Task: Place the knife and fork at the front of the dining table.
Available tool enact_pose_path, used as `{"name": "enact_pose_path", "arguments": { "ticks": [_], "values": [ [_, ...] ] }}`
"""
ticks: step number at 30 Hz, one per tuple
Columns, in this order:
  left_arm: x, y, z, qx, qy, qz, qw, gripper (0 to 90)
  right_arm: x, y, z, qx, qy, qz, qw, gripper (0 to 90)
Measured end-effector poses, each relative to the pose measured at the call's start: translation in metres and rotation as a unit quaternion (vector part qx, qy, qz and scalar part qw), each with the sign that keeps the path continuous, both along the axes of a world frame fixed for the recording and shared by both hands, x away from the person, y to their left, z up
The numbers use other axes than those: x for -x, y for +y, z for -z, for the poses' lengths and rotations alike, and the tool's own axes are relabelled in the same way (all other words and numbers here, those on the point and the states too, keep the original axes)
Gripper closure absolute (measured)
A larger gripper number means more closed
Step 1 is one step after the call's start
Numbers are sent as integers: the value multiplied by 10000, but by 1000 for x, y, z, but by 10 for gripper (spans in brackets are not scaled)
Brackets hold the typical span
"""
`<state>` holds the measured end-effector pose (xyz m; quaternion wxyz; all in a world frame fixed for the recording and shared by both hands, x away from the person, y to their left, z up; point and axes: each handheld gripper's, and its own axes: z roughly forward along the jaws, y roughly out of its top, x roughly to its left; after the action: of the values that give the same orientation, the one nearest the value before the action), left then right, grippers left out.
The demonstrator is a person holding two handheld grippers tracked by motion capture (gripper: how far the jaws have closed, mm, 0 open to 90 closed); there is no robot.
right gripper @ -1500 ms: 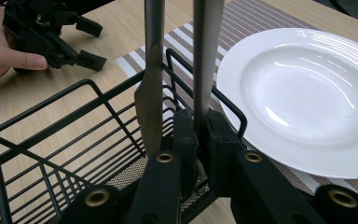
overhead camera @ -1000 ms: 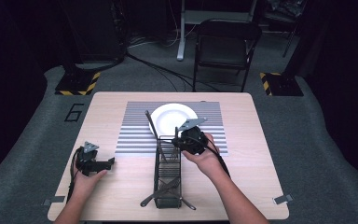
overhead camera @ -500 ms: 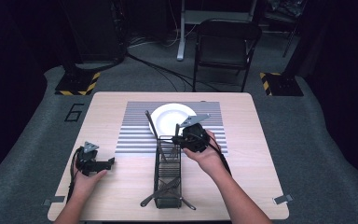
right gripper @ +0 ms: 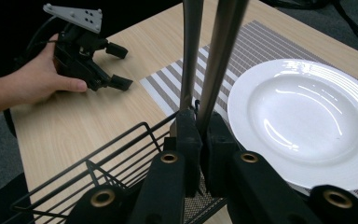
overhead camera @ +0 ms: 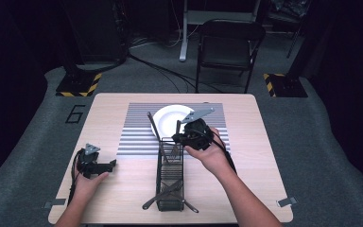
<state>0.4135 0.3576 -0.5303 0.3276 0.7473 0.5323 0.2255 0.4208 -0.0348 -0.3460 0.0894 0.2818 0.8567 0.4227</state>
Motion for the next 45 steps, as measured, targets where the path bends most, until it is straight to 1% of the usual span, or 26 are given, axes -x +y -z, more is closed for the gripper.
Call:
{"name": "enact_pose_path", "arguments": {
  "ticks": [4,5,6,9,10,11,12,13,23,29,34,36,45],
  "values": [
    [0,0,0,2,3,3,10000,50,2,-1,-11,-27,-18,7,10000,867],
    [0,0,0,2,3,3,10000,50,2,-1,-11,-27,-18,7,10000,867],
    [0,0,0,2,6,3,10000,50,3,-3,-18,-36,-13,13,10000,867],
    [0,0,0,-2,-3,5,10000,50,3,-4,-25,-62,-52,-6,10000,867],
    [0,0,0,-3,-3,7,10000,50,4,-5,-28,-81,-15,14,10000,868],
    [0,0,0,-3,-3,7,10000,50,4,-5,-28,-81,-15,14,10000,868],
    [0,0,0,2,3,4,10000,50,3,-7,-32,-120,-15,-4,9999,868],
    [0,0,0,2,3,4,10000,50,3,-7,-32,-120,-15,-4,9999,868],
    [0,0,0,-2,-4,7,10000,50,3,-14,-52,-132,-74,0,9999,868],
    [0,0,0,-3,-4,6,10000,50,2,-17,-57,-124,-79,35,9999,868],
    [0,0,0,-2,-5,6,10000,50,0,-22,-59,-92,-111,62,9999,868],
    [0,0,0,-4,-4,7,10000,50,-1,-25,-60,-111,-77,127,9998,868],
    [0,0,0,-5,-4,8,10000,50,-7,-42,-60,-76,-88,339,9994,868]
  ]
}}
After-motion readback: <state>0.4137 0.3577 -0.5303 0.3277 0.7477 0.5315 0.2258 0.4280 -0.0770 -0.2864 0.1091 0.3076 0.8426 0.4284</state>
